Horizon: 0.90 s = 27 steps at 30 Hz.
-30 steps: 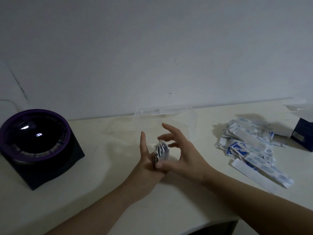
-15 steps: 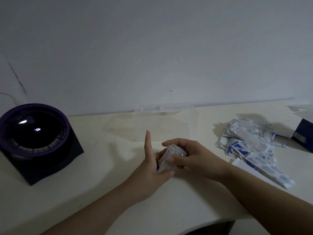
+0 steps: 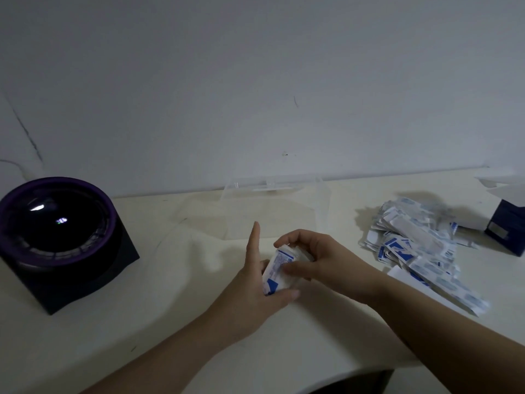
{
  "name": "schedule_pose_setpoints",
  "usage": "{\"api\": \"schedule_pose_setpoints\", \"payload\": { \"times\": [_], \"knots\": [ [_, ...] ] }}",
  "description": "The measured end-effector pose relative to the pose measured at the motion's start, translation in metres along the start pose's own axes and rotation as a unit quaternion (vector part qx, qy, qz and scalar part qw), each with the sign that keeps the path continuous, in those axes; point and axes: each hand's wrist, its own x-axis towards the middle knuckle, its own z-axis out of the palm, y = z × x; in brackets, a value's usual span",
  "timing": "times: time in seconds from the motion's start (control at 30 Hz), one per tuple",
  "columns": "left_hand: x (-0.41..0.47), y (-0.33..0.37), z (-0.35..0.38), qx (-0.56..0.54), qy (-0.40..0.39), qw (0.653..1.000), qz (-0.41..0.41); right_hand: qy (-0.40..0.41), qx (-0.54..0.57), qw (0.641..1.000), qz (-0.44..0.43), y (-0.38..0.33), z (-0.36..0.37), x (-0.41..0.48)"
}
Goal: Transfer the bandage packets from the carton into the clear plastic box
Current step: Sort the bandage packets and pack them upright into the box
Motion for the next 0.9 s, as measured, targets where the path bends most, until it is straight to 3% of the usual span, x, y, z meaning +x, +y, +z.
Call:
{"api": "schedule_pose_setpoints", "payload": {
  "times": [0.1, 0.27, 0.47, 0.53, 0.63, 0.73, 0.8, 0.9],
  "knots": [
    [0.002, 0.003, -0.003, -0.008, -0.018, 1.000, -0.022, 0.021, -0.015, 1.000, 0.005, -0.005, 0.000, 0.003],
    [0.002, 0.011, -0.001, 0.002, -0.043, 0.999, -0.025, 0.059, -0.162, 0.985, -0.007, -0.022, 0.001, 0.008],
    [0.001, 0.018, -0.006, -0.013, -0.024, 0.999, -0.030, 0.093, -0.226, 0.968, -0.061, -0.032, 0.000, 0.011],
    [0.002, 0.016, -0.007, -0.030, -0.007, 0.999, -0.041, 0.162, -0.156, 0.971, -0.085, -0.034, -0.002, 0.013],
    [0.003, 0.014, -0.008, -0.072, 0.000, 0.996, -0.049, 0.259, 0.089, 0.958, -0.087, -0.041, -0.014, 0.013],
    [0.004, 0.014, -0.011, -0.186, -0.008, 0.981, -0.058, 0.225, 0.328, 0.916, -0.056, -0.040, -0.027, 0.011],
    [0.005, 0.015, -0.011, -0.286, -0.005, 0.954, -0.089, 0.195, 0.350, 0.916, -0.030, -0.034, -0.025, 0.008],
    [0.006, 0.021, -0.011, -0.461, -0.029, 0.874, -0.153, 0.144, 0.355, 0.924, 0.006, -0.024, -0.015, 0.005]
  ]
}}
